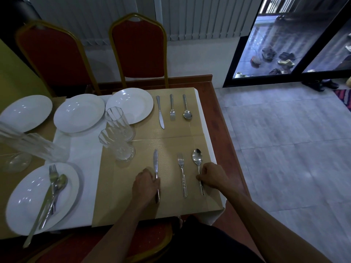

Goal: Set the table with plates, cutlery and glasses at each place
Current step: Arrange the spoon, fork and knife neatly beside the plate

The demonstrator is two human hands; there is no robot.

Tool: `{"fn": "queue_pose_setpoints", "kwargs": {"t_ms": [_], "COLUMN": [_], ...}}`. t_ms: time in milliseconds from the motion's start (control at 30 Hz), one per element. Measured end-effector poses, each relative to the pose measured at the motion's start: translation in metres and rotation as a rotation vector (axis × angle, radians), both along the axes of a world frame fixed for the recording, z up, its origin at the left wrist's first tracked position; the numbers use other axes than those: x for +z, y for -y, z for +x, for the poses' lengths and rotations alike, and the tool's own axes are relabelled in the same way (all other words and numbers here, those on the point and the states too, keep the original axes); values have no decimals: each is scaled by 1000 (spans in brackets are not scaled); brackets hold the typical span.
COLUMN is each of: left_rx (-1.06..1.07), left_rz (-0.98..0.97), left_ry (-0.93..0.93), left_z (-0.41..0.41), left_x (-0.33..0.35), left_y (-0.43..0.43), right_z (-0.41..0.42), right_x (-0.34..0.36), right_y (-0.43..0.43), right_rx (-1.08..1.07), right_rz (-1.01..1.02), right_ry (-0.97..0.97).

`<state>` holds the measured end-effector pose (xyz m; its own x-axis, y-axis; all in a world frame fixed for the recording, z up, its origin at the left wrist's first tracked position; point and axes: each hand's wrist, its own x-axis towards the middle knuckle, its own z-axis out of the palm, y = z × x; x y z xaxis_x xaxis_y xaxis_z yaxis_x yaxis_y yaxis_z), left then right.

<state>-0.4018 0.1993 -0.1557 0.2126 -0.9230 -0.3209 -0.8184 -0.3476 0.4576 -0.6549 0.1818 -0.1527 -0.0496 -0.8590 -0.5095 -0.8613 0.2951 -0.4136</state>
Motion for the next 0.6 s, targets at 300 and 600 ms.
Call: {"fn": "queue_pose_setpoints", "kwargs": {"t_ms": [300, 600], "left_rx": [-114, -103], "left_rz": [24, 26], "left_ry": [-17, -60], "left_z": [-35, -39], "left_x": [-1, 2], "left_y": [0, 1], "right_z": [6, 6], "right_x": [12, 18], "right_y": [-5, -9], "right_rx": [24, -40], "right_rz": [19, -8], "right_ry": [-23, -43]}}
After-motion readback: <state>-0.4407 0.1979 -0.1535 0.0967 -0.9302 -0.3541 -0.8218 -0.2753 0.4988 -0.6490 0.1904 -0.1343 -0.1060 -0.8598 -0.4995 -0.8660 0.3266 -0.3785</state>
